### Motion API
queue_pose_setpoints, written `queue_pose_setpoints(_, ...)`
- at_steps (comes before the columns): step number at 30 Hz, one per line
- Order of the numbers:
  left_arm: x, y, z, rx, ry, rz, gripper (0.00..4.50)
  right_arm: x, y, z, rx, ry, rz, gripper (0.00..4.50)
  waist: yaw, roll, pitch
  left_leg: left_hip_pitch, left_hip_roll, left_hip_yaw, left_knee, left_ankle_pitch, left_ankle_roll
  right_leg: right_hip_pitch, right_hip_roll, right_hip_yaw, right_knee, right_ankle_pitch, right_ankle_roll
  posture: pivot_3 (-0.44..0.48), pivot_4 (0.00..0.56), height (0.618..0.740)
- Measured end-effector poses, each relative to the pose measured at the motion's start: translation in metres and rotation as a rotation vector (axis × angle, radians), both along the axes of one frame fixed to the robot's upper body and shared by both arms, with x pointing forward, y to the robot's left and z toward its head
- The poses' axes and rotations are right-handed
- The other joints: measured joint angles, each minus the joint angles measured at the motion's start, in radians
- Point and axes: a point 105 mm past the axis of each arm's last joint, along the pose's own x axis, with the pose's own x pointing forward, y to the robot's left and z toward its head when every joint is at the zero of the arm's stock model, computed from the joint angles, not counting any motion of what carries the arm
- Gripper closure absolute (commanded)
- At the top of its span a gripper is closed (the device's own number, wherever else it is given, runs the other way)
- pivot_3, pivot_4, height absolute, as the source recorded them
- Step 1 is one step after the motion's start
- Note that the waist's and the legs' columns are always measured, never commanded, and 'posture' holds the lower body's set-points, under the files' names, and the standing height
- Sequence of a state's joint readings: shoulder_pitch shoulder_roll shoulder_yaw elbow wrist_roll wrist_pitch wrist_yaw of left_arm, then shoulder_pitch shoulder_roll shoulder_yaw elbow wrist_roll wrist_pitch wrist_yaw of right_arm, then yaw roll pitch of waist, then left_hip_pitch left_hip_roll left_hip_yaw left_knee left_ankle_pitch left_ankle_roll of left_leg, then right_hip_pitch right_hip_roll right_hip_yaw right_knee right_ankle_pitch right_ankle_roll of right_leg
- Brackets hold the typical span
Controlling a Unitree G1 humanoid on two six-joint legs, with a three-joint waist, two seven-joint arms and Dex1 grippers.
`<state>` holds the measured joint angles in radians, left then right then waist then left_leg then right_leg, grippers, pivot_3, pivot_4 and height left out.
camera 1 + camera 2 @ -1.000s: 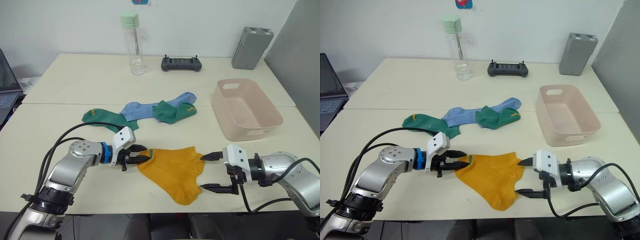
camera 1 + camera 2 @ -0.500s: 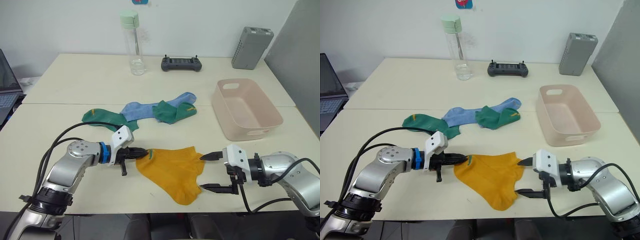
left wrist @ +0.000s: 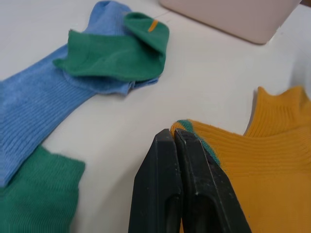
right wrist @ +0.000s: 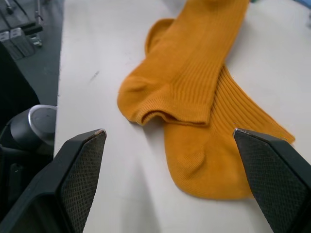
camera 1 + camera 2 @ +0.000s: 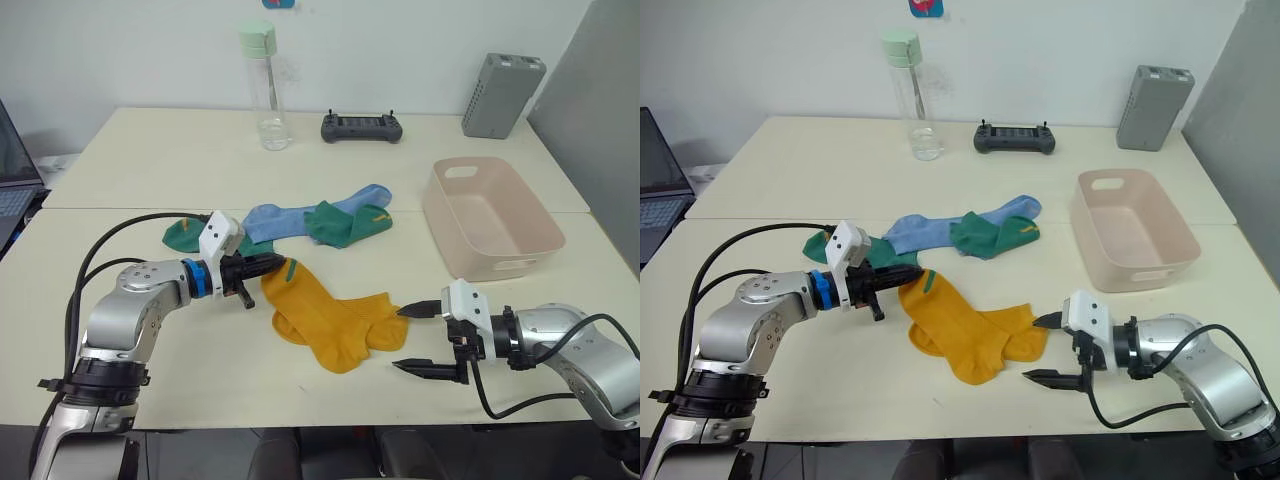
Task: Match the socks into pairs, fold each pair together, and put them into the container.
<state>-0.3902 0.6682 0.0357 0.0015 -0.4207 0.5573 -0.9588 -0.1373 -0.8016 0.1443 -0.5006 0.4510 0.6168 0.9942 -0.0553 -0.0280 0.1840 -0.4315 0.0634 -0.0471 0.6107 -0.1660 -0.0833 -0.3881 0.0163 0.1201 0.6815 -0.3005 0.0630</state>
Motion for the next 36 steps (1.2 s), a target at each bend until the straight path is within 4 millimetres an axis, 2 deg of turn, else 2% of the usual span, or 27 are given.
queue_pose_setpoints(5,0.000,-0.001,-0.002,0.010,-0.012,0.001,4.47,-0.001,0.009,-0.012,-0.005,0.096,-0.050,0.00,0.000,0.000,0.000,0.000,0.000,0.000,0.000,0.000,0.000,0.000,0.000,0.000,0.000,0.000,0.000,0.000,0.150,0.740)
queue_pose_setpoints(10,0.000,-0.004,-0.006,0.025,-0.006,-0.011,4.47,-0.010,0.028,-0.006,0.030,0.155,0.033,0.00,-0.001,0.000,0.000,0.000,0.000,0.000,0.000,0.000,0.000,0.000,0.000,0.000,0.000,0.000,0.000,0.000,0.150,0.740)
queue_pose_setpoints(13,-0.001,-0.006,-0.007,0.029,-0.003,-0.015,4.50,-0.009,0.036,-0.008,0.024,0.155,0.065,0.62,-0.001,0.000,0.000,0.000,0.000,0.000,0.000,0.000,0.000,0.000,0.000,0.000,0.000,0.000,0.000,0.000,0.150,0.740)
queue_pose_setpoints(17,-0.005,-0.007,-0.009,0.033,-0.001,-0.022,4.50,-0.009,0.039,-0.021,-0.014,0.178,0.085,2.00,-0.001,0.000,0.000,0.000,0.000,0.000,0.000,0.000,0.000,0.000,0.000,0.000,0.000,0.000,0.000,0.000,0.150,0.740)
queue_pose_setpoints(28,-0.013,-0.007,-0.013,0.047,0.016,-0.027,4.50,-0.002,0.048,-0.024,-0.014,0.138,0.093,2.00,-0.001,0.000,0.000,0.000,0.000,0.000,0.000,0.000,0.000,0.000,0.000,0.000,0.000,0.000,0.000,0.000,0.150,0.740)
queue_pose_setpoints(31,-0.013,-0.007,-0.013,0.047,0.017,-0.026,4.50,0.000,0.047,-0.025,-0.013,0.142,0.085,2.60,-0.001,0.000,0.000,0.000,0.000,0.000,0.000,0.000,0.000,0.000,0.000,0.000,0.000,0.000,0.000,0.000,0.150,0.740)
queue_pose_setpoints(36,-0.013,-0.007,-0.013,0.047,0.017,-0.026,4.50,0.002,0.046,-0.027,-0.012,0.156,0.076,4.42,-0.001,0.000,0.000,0.000,0.000,0.000,0.000,0.000,0.000,0.000,0.000,0.000,0.000,0.000,0.000,0.000,0.150,0.740)
